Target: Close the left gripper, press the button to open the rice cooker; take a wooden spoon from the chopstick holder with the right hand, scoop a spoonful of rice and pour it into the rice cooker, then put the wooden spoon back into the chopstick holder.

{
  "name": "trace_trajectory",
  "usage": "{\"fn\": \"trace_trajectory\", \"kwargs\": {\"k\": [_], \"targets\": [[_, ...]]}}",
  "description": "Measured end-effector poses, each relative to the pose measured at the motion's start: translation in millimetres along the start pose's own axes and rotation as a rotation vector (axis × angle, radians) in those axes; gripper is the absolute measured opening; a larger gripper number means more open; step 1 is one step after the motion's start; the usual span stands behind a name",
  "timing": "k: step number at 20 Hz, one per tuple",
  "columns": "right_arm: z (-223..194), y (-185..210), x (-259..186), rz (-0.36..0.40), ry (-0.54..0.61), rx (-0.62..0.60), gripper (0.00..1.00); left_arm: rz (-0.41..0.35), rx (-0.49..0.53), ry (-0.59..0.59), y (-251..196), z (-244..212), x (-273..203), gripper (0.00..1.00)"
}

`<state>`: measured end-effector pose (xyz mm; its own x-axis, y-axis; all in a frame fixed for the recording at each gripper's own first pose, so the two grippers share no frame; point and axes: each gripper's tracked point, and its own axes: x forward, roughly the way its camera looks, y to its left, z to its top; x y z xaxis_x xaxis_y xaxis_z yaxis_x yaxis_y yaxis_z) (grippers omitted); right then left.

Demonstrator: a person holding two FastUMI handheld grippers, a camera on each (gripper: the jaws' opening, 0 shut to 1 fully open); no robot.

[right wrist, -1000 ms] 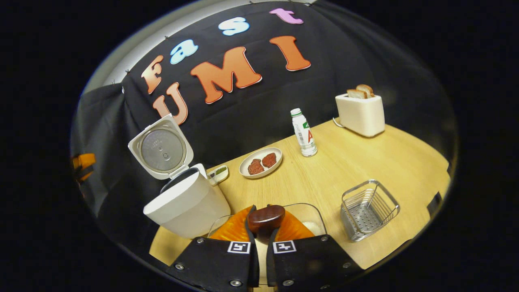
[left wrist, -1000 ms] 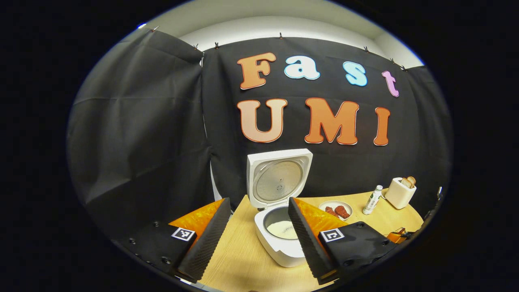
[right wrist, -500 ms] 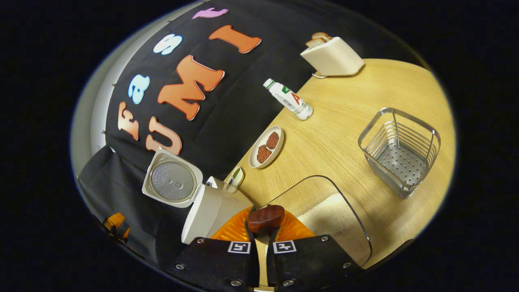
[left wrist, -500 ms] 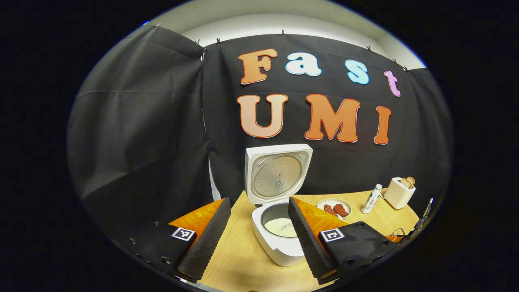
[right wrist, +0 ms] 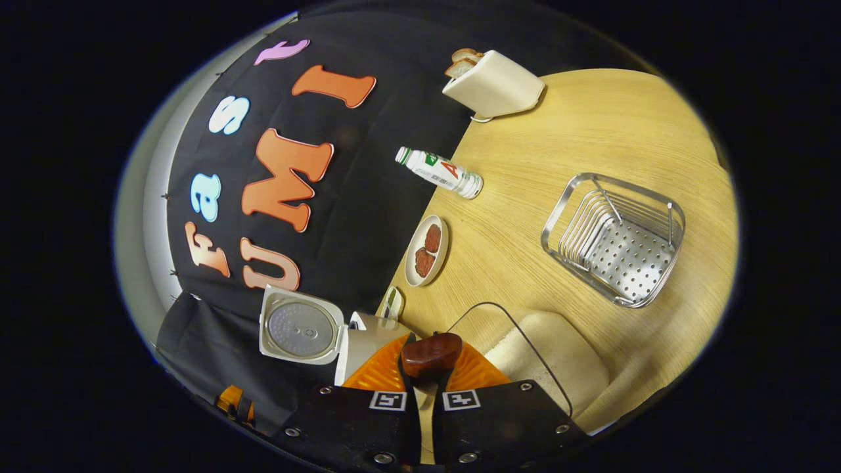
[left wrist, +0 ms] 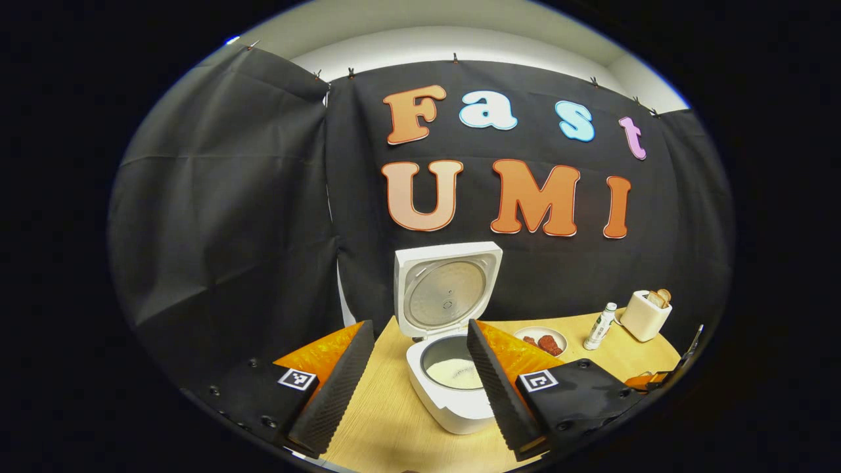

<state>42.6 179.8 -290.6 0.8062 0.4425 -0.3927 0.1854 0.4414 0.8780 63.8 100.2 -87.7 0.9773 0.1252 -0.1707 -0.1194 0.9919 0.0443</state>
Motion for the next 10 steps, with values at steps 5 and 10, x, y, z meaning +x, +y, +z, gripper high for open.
{"fn": "trace_trajectory", "kwargs": {"k": [5, 10], "targets": [[17, 12, -6, 0.001, -0.017, 0.104, 0.06, -0.006, 0.004, -0.008, -2, 6, 2, 1.0], [31, 38, -10, 0.026, -0.035, 0.161, 0.06, -0.013, -0.002, -0.02, -5, 11, 8, 0.96]]}}
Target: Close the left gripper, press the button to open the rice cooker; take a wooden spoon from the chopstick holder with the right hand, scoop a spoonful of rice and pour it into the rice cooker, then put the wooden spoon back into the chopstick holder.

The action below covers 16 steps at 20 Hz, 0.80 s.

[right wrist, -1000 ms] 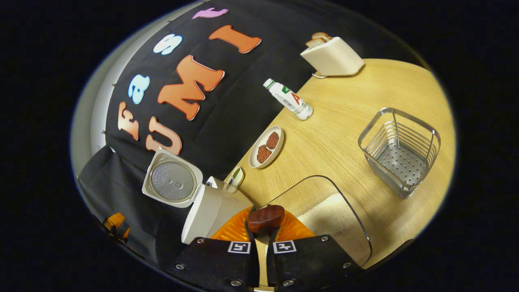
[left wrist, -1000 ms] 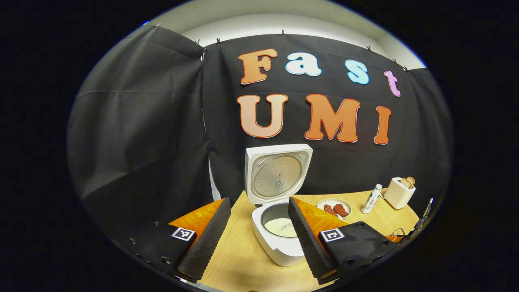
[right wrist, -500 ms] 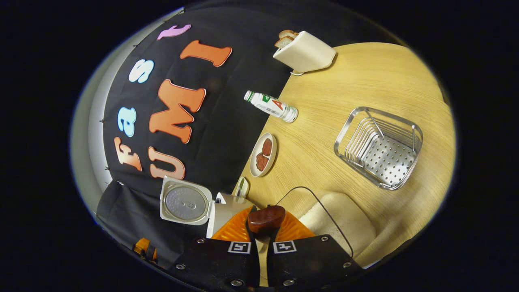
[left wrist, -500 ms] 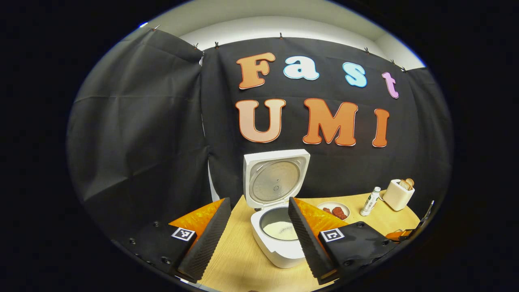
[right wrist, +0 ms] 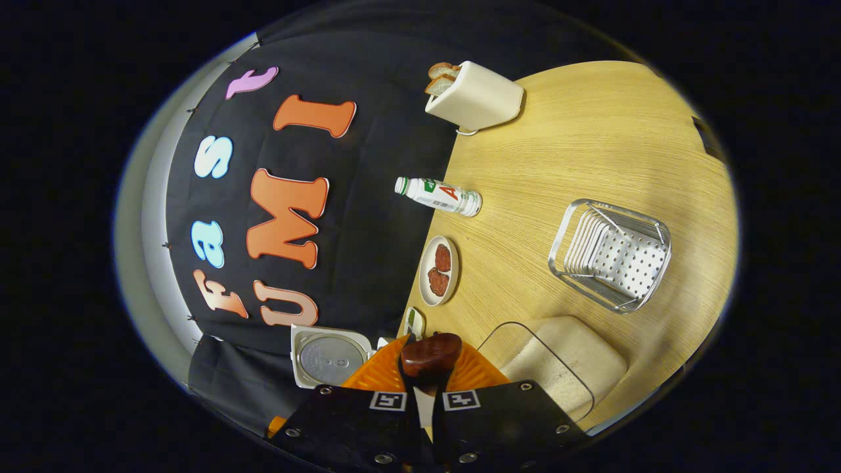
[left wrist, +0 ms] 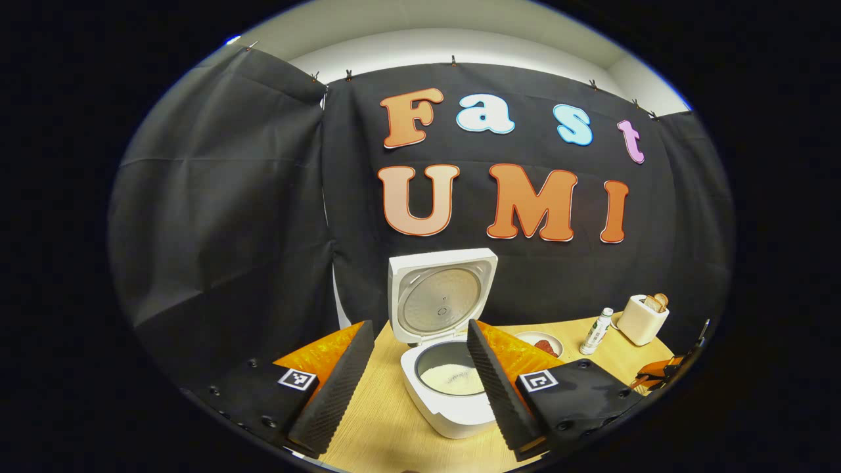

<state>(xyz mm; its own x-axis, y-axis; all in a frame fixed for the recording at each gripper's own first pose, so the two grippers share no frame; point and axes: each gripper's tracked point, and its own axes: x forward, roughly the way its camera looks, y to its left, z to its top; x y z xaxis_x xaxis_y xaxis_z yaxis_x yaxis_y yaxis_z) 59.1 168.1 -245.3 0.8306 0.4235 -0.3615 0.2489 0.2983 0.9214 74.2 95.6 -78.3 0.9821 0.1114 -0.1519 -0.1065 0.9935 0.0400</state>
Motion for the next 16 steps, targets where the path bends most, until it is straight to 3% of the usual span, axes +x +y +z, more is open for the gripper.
{"fn": "trace_trajectory", "kwargs": {"k": [2, 3, 8, 11, 15, 16], "targets": [[3, 11, 0, 0.019, -0.001, 0.01, 0.06, -0.004, -0.006, -0.005, -2, 1, 1, 1.0], [6, 17, 2, 0.025, -0.002, 0.016, 0.06, -0.007, -0.009, -0.006, -3, 2, 2, 0.96], [6, 57, 16, 0.068, 0.013, 0.043, 0.06, -0.009, -0.021, -0.003, -4, -1, 6, 1.0], [3, 80, 28, 0.084, 0.025, 0.036, 0.06, -0.016, -0.026, 0.003, -3, -3, 6, 0.96], [-3, 112, 47, 0.105, 0.036, 0.05, 0.06, -0.021, -0.04, -0.001, -1, -1, 2, 1.0], [-6, 119, 51, 0.111, 0.041, 0.052, 0.06, -0.021, -0.041, -0.001, 0, -3, 2, 0.96]]}}
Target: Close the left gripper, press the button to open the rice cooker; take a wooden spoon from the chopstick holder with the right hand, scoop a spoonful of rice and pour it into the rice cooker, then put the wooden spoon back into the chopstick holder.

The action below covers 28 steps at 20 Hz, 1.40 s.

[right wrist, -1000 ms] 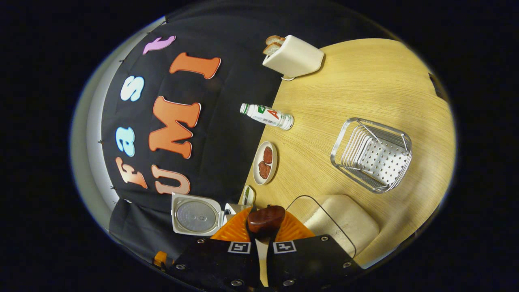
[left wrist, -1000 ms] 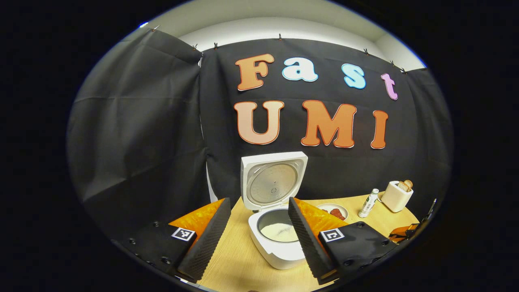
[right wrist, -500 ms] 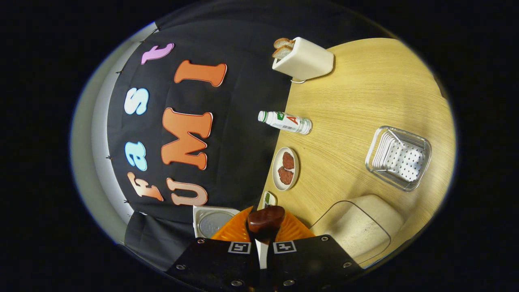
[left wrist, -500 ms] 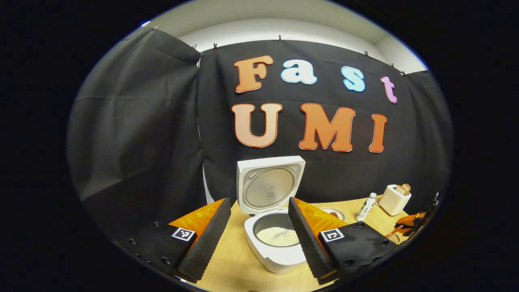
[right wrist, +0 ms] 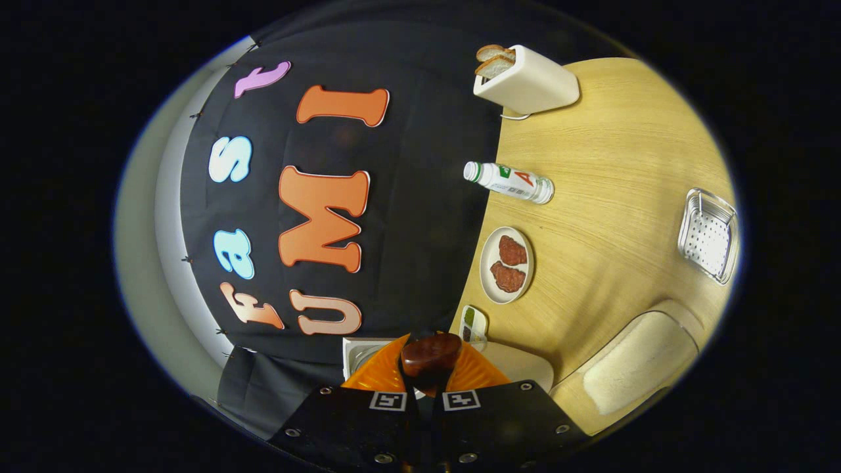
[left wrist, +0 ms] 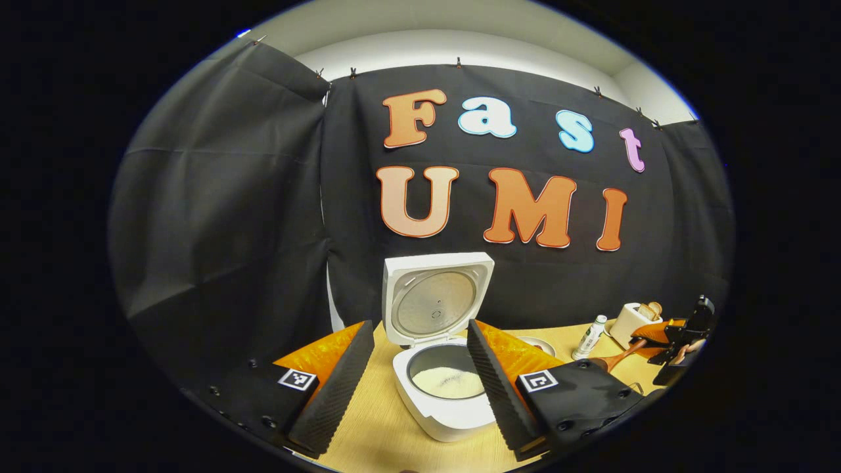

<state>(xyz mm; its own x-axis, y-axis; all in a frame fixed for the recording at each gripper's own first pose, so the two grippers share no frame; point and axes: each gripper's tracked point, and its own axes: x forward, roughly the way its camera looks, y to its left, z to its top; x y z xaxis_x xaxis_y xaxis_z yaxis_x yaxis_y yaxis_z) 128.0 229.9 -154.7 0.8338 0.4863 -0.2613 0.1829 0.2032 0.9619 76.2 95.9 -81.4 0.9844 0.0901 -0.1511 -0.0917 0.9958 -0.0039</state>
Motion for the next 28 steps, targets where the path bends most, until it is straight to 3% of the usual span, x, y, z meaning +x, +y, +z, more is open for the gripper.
{"fn": "trace_trajectory", "kwargs": {"k": [12, 16, 17, 28], "targets": [[-41, 88, 75, 0.092, 0.027, -0.064, 0.06, 0.028, -0.02, 0.002, 16, -2, -9, 0.96], [-58, 109, 99, 0.112, 0.02, -0.149, 0.06, 0.048, -0.028, 0.006, 17, -3, -12, 1.0], [-62, 112, 104, 0.112, 0.015, -0.174, 0.06, 0.053, -0.03, 0.007, 17, -3, -13, 0.96], [-87, 131, 129, 0.119, -0.019, -0.426, 0.06, 0.1, -0.056, 0.016, 21, -8, -19, 0.96]]}}
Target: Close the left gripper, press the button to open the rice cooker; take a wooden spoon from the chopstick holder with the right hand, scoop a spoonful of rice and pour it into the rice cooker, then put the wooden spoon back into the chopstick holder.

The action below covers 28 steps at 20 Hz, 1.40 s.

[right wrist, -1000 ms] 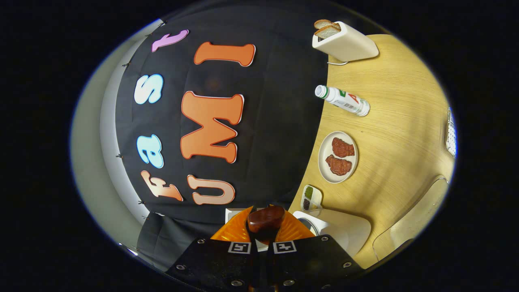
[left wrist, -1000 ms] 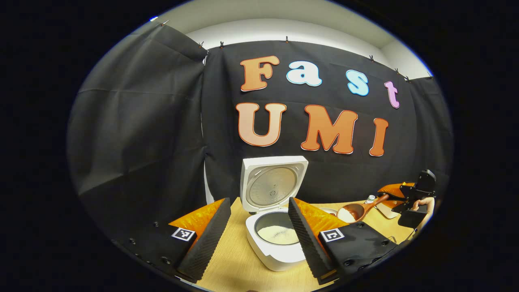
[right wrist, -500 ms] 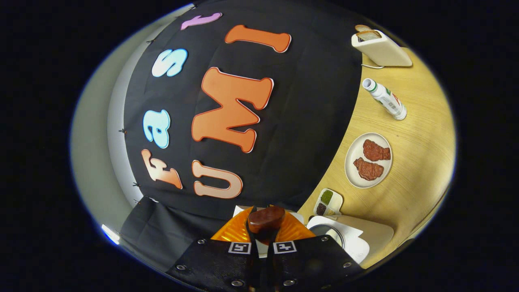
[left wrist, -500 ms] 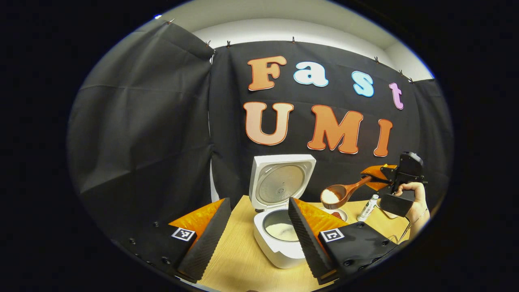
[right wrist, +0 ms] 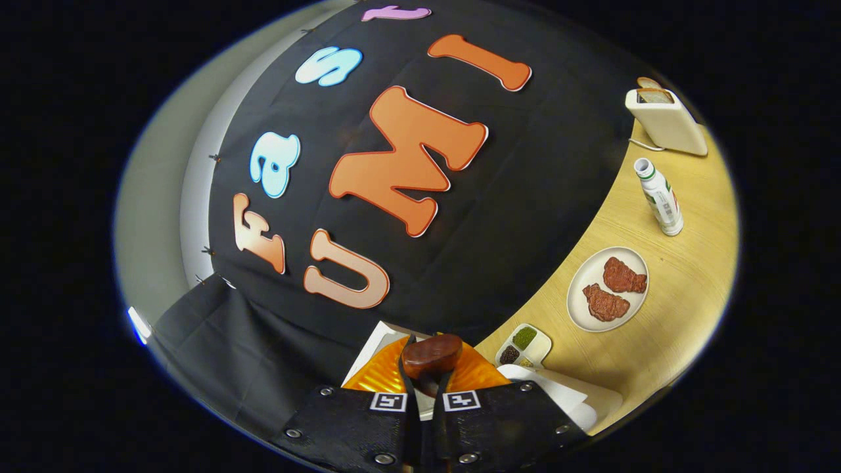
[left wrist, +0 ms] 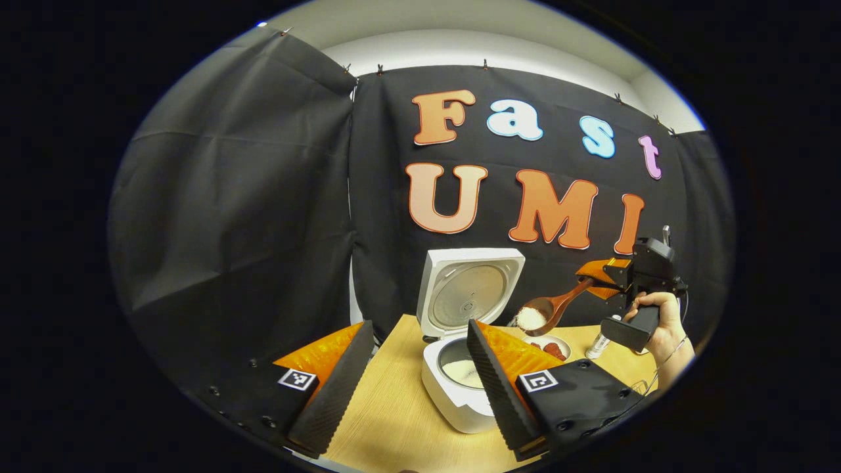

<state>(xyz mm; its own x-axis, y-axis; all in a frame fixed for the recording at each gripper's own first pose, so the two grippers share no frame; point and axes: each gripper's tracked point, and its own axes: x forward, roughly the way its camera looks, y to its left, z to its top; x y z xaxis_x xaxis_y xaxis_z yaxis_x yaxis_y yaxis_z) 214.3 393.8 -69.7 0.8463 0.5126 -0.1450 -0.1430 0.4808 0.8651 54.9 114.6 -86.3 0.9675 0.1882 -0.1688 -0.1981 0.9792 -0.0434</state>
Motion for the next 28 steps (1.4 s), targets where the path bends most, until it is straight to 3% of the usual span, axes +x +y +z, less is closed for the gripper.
{"fn": "trace_trajectory", "kwargs": {"k": [19, 20, 28], "targets": [[-9, 26, 10, 0.055, 0.002, -0.269, 0.06, 0.024, -0.009, 0.021, 1, -2, -1, 0.96], [-10, 26, 11, 0.054, 0.004, -0.284, 0.06, 0.024, -0.01, 0.022, 1, -2, -1, 1.0], [-15, 36, 9, 0.093, 0.002, -0.402, 0.06, 0.024, -0.011, 0.028, 1, -3, -1, 0.96]]}}
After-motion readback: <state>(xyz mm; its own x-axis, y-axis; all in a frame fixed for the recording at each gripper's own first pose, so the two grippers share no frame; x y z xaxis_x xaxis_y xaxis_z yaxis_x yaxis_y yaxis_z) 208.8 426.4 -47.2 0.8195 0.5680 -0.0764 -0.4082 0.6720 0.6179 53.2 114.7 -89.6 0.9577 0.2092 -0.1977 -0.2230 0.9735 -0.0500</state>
